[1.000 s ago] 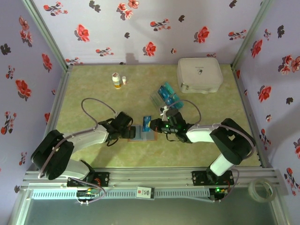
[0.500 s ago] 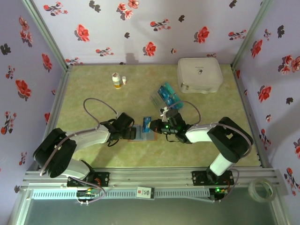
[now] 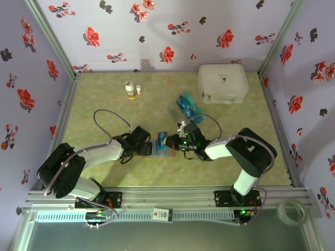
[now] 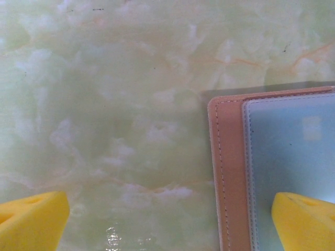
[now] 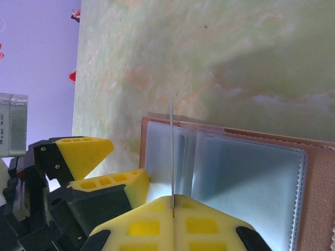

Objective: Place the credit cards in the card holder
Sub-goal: Insert the credit card into the card slot.

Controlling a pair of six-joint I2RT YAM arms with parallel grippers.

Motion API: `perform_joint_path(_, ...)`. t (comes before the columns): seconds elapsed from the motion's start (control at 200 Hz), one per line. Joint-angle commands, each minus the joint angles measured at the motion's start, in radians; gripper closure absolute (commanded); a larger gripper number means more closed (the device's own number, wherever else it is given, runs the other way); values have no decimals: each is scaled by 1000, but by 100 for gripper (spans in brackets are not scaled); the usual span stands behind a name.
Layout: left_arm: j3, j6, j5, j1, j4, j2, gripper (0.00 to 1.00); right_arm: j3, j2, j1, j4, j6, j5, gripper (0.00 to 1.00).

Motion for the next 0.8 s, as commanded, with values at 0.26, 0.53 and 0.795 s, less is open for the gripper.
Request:
perform_joint_path(0.26,-27,-31,-42,-8,-41,-6,0,-31,46,9,115,31,-16,100)
perform_joint_path(0.53,-31,-34,-44,-8,-41,-5,0,-40,66,13,149,46,-16,100)
perform_joint_path(0.795,-34,-35,-44,-9,-39,-6,0,-43,74,20,167,55,-21,100)
